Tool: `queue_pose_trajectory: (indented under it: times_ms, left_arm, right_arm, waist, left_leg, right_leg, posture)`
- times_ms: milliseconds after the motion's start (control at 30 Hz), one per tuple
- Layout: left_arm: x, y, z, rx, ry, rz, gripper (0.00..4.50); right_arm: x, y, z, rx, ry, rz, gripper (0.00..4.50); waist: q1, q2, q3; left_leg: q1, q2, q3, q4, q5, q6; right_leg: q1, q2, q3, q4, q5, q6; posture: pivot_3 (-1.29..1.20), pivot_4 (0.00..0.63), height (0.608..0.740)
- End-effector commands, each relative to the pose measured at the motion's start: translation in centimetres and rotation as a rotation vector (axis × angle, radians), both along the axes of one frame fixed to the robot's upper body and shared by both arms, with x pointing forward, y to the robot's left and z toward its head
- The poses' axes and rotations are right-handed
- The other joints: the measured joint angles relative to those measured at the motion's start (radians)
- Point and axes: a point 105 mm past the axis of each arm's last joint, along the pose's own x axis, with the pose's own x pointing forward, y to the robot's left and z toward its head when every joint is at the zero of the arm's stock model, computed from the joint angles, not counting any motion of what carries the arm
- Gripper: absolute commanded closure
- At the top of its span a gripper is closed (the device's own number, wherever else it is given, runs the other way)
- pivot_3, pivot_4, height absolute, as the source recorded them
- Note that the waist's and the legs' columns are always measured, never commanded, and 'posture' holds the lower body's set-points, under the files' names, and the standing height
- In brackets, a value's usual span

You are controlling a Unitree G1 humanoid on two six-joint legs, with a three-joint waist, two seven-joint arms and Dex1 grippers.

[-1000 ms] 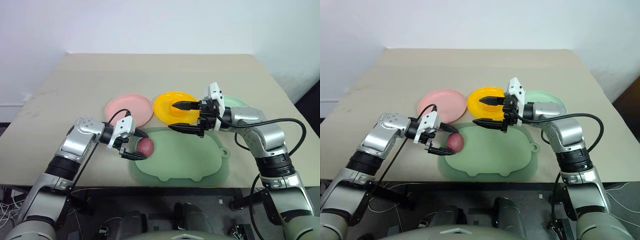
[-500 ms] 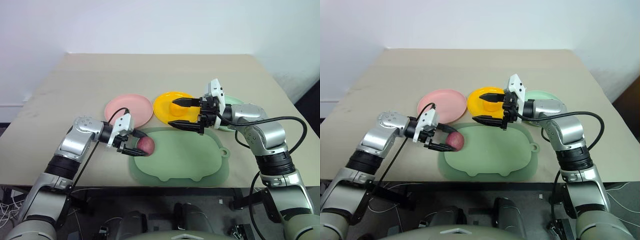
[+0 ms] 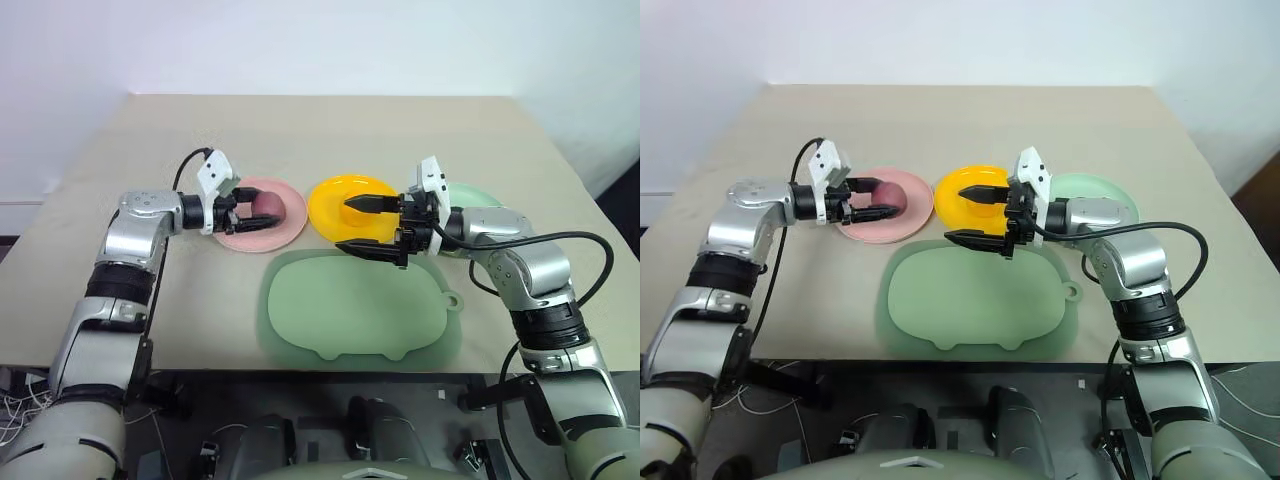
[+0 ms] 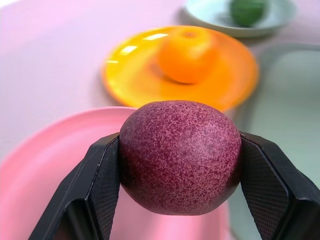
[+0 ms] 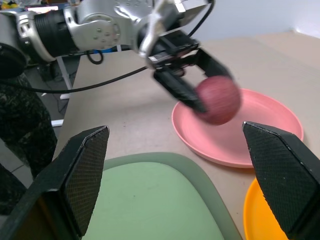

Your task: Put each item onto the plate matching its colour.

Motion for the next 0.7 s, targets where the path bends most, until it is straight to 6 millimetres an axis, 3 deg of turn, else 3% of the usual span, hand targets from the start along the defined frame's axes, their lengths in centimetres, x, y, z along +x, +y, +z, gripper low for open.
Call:
queue_pose_trajectory:
  times_ms: [33,133,267,500,633,700]
  left_arm:
    - [1.1,0.7,1.3,0.021,-0.087,0.064,1.44]
    - [1.7,1.4,0.8,0.020,-0.056,0.119,1.44]
    - [2.3,2.2,-0.5,0.054,-0.017,0.185,0.11]
    - [3.2,3.3,-0.8,0.045,-0.038,0.286,0.05]
    - [2.0,1.4,1.8,-0.088,-0.051,0.121,0.05]
    - [1.8,1.5,2.8,-0.028,-0.190,0.109,0.05]
  right_arm:
    - [0.0,-0.1,1.4,0.027,-0.046,0.004,0.00]
    - [0.0,-0.1,1.6,0.027,-0.052,0.000,0.00]
    - [0.0,-0.2,1.6,0.028,-0.052,-0.004,0.00]
    - [0.0,-0.3,1.5,0.027,-0.050,-0.010,0.00]
    - [0.0,-0.3,1.3,0.023,-0.043,-0.005,0.00]
    - [-0.1,-0.2,1.2,0.022,-0.038,0.001,0.00]
  waist:
    - [-0.002,0.000,0.000]
    - [-0.002,0.000,0.001]
    - [-0.002,0.000,0.001]
    - [-0.002,-0.001,0.002]
    - [-0.002,-0.001,0.003]
    - [-0.001,-0.001,0.003]
  left_leg:
    - [0.000,0.000,0.000,0.000,0.000,0.000]
    - [0.000,0.000,0.000,-0.001,0.000,0.000]
    - [-0.003,0.000,0.000,0.000,0.000,0.000]
    - [-0.004,0.000,0.000,0.000,0.000,0.000]
    - [-0.005,0.000,0.000,0.000,0.000,0.000]
    - [-0.005,0.000,0.000,0.000,0.000,0.000]
  right_leg:
    - [0.000,0.000,0.000,0.000,0.000,0.000]
    - [-0.001,0.000,0.000,0.000,0.000,0.000]
    - [-0.003,0.000,0.000,0.000,0.000,0.000]
    - [-0.004,0.000,0.000,0.000,0.000,0.000]
    - [-0.005,0.000,0.000,0.000,0.000,0.000]
    - [-0.005,0.000,0.000,0.001,0.000,0.000]
  posture:
    - [0.00,0.150,0.704]
    - [0.00,0.150,0.704]
    - [0.00,0.150,0.704]
    - [0.00,0.150,0.704]
    - [0.00,0.150,0.704]
    - [0.00,0.150,0.704]
